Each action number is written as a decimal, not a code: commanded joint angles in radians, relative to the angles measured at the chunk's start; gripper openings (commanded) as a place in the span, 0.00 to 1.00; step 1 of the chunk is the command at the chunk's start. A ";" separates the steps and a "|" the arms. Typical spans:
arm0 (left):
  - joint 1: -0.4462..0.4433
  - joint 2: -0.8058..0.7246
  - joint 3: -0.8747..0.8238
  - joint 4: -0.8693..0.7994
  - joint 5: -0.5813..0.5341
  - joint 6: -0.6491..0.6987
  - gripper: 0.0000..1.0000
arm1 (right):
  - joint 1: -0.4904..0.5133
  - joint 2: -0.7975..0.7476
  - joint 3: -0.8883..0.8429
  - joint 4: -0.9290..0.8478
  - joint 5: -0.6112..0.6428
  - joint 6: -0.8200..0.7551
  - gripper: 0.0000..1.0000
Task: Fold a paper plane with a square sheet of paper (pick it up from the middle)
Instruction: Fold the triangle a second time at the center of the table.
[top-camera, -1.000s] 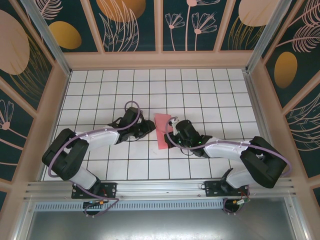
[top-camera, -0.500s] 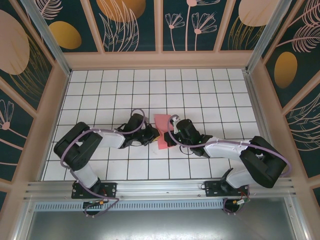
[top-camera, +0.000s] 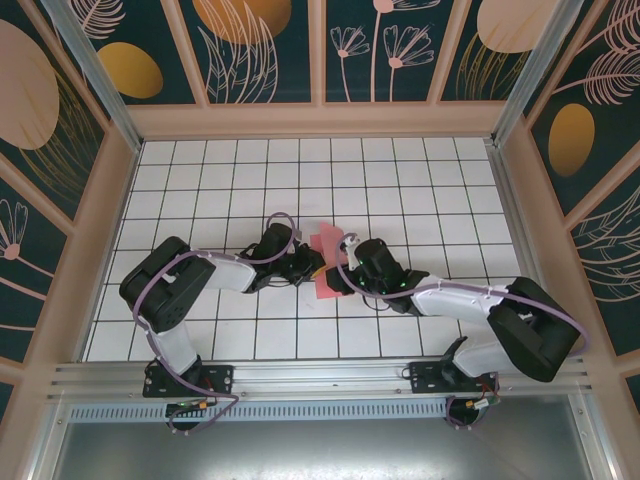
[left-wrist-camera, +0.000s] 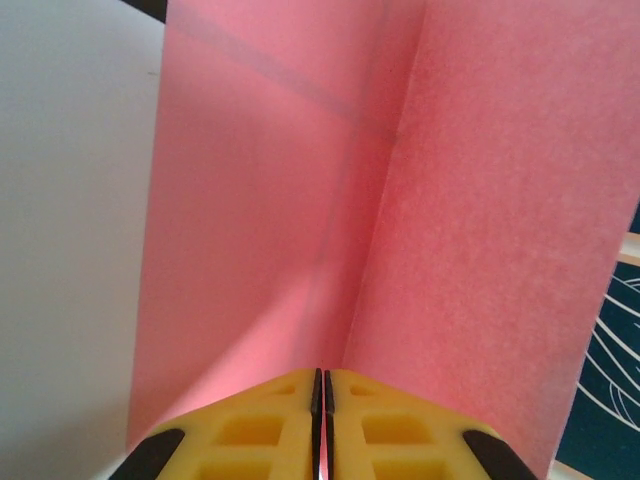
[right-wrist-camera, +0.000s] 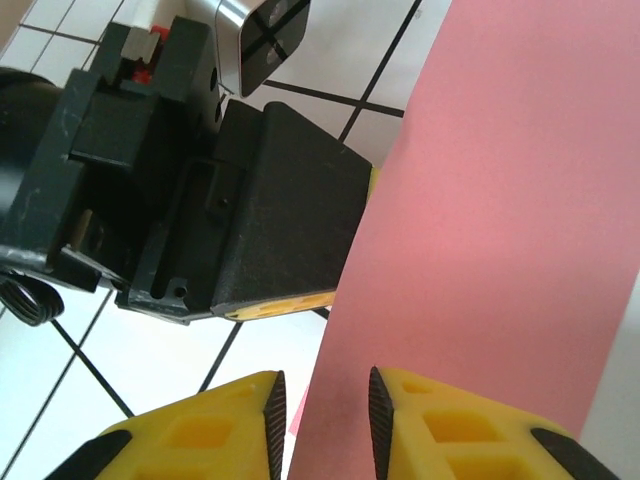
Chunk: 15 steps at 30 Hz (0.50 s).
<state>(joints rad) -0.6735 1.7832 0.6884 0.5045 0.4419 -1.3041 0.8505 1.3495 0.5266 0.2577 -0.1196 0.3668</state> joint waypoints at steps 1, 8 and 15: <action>-0.002 0.010 0.019 0.026 0.014 -0.014 0.12 | 0.051 -0.019 -0.020 -0.013 0.106 -0.101 0.34; -0.001 0.011 0.026 0.018 0.020 -0.008 0.12 | 0.156 0.050 0.013 -0.046 0.358 -0.223 0.39; -0.003 0.016 0.039 0.006 0.026 0.000 0.12 | 0.203 0.052 -0.006 -0.034 0.435 -0.284 0.39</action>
<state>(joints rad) -0.6735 1.7832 0.7017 0.5053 0.4492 -1.3067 1.0317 1.4006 0.5224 0.2207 0.2337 0.1337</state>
